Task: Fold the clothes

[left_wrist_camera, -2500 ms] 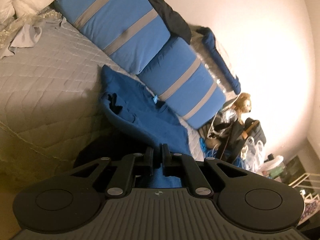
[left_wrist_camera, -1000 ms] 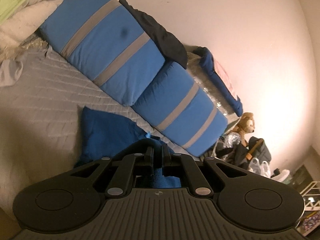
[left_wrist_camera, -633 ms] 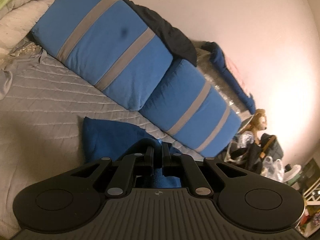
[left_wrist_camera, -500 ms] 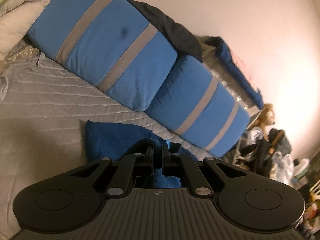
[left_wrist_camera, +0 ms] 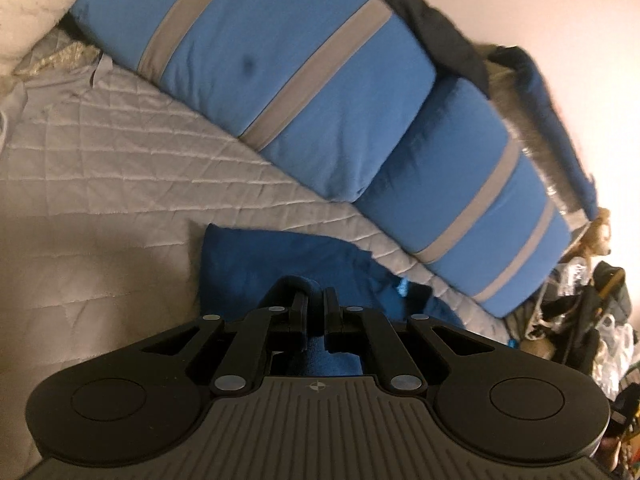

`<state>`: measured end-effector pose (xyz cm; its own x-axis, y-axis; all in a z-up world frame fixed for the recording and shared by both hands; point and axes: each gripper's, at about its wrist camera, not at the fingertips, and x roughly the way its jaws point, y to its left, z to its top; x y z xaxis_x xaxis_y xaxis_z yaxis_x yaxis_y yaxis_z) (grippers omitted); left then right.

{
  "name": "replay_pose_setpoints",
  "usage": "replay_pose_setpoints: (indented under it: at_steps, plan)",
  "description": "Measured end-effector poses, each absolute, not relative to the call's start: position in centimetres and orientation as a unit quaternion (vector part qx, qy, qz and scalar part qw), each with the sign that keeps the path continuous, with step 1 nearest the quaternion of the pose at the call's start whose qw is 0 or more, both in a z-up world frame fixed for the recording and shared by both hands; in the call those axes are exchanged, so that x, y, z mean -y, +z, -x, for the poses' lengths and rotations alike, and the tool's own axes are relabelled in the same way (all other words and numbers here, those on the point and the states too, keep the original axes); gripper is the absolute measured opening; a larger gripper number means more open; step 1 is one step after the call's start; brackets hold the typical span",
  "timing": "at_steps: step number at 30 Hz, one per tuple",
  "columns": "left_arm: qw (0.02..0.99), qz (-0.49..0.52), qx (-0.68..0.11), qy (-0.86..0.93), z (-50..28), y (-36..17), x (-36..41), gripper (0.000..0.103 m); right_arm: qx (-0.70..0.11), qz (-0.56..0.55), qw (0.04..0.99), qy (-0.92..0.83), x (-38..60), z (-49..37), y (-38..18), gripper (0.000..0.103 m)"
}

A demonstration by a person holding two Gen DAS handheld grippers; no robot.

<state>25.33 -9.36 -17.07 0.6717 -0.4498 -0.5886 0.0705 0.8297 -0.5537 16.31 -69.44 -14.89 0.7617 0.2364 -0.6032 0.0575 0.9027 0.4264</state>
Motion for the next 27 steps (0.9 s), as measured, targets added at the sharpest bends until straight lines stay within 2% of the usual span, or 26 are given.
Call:
replay_pose_setpoints:
  at_steps: [11, 27]
  plan:
    - [0.865, 0.25, -0.413, -0.14, -27.6, -19.4, 9.2, 0.007, -0.363, -0.189, 0.912, 0.038, 69.2, -19.2, -18.3, 0.006]
    - [0.851, 0.257, -0.438, -0.134, -29.1, -21.3, 9.1, 0.008, -0.381, -0.197, 0.902, 0.044, 69.7, -20.4, -19.9, 0.008]
